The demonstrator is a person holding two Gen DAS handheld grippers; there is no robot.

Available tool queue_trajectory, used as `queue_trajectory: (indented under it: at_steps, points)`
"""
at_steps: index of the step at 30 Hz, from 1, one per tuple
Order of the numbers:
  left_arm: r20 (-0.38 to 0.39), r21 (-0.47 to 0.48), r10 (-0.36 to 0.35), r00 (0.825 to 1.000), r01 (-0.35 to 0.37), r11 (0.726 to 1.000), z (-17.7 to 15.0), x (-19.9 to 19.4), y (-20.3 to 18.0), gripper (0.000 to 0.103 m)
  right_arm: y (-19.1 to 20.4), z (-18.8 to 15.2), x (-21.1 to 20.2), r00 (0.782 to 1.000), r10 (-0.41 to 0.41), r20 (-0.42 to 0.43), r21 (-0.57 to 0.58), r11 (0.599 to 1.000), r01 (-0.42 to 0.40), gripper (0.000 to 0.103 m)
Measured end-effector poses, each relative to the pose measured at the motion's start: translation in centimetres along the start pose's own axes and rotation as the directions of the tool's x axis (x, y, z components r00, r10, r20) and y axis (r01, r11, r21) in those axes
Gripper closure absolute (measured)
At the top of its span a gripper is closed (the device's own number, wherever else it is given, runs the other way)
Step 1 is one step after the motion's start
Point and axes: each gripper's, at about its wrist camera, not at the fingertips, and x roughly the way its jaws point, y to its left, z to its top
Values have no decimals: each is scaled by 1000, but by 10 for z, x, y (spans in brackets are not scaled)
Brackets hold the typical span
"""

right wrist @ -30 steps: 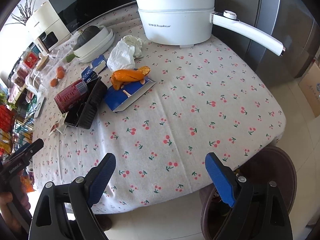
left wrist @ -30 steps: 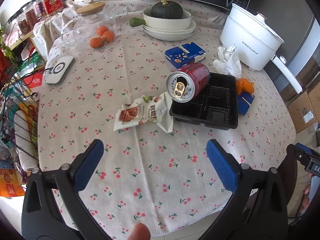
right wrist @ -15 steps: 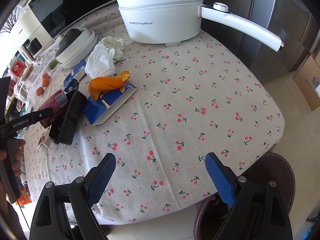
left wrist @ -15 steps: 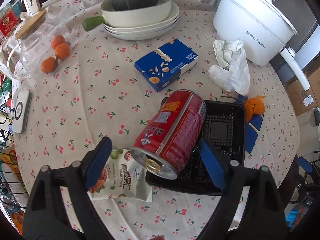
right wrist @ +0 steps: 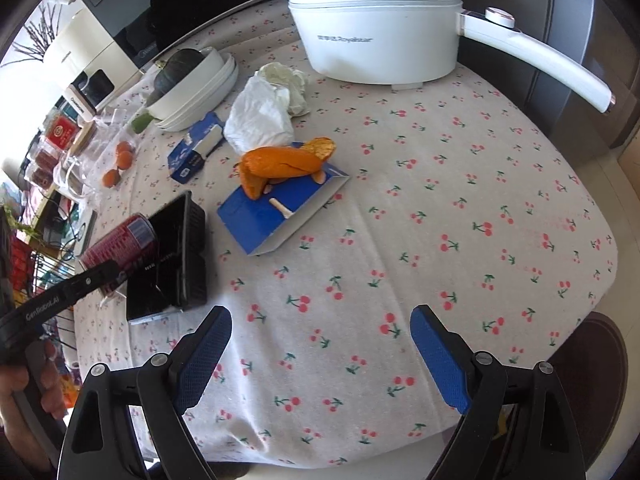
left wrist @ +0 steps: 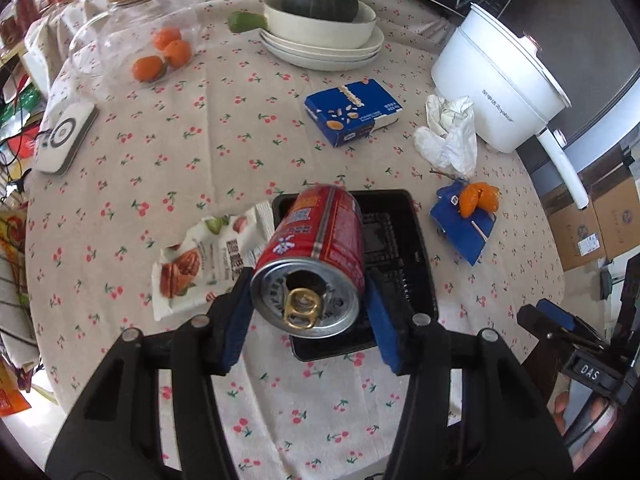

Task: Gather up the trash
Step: 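Reach the left tool to the red can on the black tray and grasp it, then grasp the black plastic tray rim with the right tool while the left tool holds the can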

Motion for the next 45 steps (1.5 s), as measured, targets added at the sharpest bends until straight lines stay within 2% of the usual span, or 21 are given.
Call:
queue_trajectory:
  at_steps: [4,12,18,23,27,29,30,37,45]
  points:
    - [50,-21,39,998,-38,999,-12,-19,18,48,24,-1,13,998,58,-12,-13,998,-58,11]
    - [132,-60,10,991,-2,998,-18,-46,38,48,91,-18,34,986,162,-38,-88,982,-165,11]
    - [200,-91,14,980,4,996,-15,-68,48,48,122,-28,53,982,181,-56,-133,973,-187,12]
    - [220,-120,59,974,-33,992,-21,-77,63,48,136,-31,71,982,176,-65,-164,969,-184,16]
    - [202,-159,81,976,-49,986,-27,-74,76,48,145,-35,84,982,170,-77,-188,965,-182,23]
    - [195,-171,95,976,-61,983,-31,-73,80,48,150,-36,83,988,150,-40,-233,960,-156,35]
    - [191,-175,99,977,-66,982,-32,-72,82,48,153,-37,84,987,157,-39,-260,952,-162,45]
    - [184,-185,104,977,-70,980,-42,-75,81,48,140,-39,66,994,108,5,-307,946,-102,46]
    - [183,-137,89,979,-64,988,-46,-70,52,48,100,-38,21,994,71,84,-290,956,-44,46]
